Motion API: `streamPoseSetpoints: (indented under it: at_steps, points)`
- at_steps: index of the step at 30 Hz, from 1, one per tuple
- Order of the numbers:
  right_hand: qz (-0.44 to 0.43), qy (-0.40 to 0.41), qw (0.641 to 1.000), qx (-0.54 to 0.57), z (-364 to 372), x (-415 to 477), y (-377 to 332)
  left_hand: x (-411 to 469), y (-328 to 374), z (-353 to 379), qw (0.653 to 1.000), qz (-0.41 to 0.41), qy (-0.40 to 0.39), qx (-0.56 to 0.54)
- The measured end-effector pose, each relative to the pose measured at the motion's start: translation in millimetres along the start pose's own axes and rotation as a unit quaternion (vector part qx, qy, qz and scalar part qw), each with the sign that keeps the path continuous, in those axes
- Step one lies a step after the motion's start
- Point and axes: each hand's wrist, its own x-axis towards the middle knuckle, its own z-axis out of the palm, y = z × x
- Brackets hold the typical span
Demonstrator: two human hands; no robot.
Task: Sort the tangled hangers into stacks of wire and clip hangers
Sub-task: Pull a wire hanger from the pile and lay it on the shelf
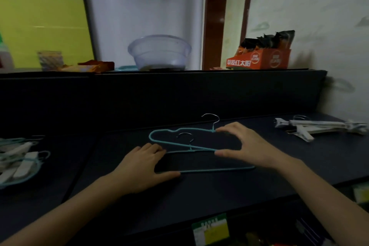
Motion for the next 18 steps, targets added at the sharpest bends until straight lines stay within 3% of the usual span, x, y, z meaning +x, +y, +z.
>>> streamPoseSetpoints:
  at_steps: [8,18]
  points:
    - [-0.072,-0.074,0.995,-0.008,26.6,30.8,-7.4,-55.4,-24.3,-32.5,0.987,-0.102,0.126,0.016]
    - [-0.099,-0.139,0.982,-0.077,40.2,28.4,-8.6,-81.2,-12.7,-32.1,0.966,-0.203,0.154,0.045]
